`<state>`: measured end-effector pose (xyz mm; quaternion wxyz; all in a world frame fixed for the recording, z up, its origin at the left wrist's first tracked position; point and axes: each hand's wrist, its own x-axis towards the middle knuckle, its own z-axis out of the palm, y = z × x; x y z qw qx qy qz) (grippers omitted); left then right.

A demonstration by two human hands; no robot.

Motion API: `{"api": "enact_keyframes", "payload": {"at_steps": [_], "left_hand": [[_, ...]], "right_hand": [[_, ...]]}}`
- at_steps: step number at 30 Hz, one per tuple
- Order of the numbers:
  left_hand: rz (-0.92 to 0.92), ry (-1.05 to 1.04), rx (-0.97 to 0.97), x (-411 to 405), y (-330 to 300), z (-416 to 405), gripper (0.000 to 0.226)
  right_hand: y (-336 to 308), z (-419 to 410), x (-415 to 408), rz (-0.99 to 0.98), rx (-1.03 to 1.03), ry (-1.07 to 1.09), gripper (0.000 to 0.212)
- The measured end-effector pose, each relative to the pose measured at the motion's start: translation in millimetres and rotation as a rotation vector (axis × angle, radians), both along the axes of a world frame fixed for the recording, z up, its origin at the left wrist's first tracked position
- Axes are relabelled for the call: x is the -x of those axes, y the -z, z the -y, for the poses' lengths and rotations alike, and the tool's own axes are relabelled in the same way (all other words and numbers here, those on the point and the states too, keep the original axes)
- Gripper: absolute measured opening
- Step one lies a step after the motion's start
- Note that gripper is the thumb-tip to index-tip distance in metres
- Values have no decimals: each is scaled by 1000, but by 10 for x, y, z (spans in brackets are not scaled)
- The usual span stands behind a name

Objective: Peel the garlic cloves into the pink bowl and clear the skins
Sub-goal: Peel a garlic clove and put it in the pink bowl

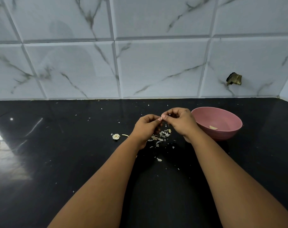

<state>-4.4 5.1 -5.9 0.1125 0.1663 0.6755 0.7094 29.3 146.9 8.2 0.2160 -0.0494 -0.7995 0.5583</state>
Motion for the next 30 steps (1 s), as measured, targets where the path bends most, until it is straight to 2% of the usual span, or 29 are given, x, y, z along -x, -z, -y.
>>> {"api": "enact_keyframes", "payload": {"at_steps": [3,7,9,13,18,21,25,30], "left_hand": [[4,-49,-78,19,-3,17,7],[-14,-12,-59,-10,-14,2,11],[25,6,-39,-23,-19,-9,15],[151,53,-33,-21,-30,14,17],[154,-12,-14,5,-15,25,19],[99,-5,28,-2,16,27,11],[-5,-57,40,-18,25,18,6],[-69,-62,44,-29,10,33,36]], "right_hand": [[3,-11,12,13,92,10,9],[8,52,-18,-43,141,-148,15],[21,77,-28,-38,118,-184,22],[4,89,-36,-45,52,-185,19],[-9,86,-46,27,5,-352,16],[11,83,-26,46,-84,-282,18],[10,68,-6,-10,-50,-146,15],[26,13,23,-30,-59,41,4]]}}
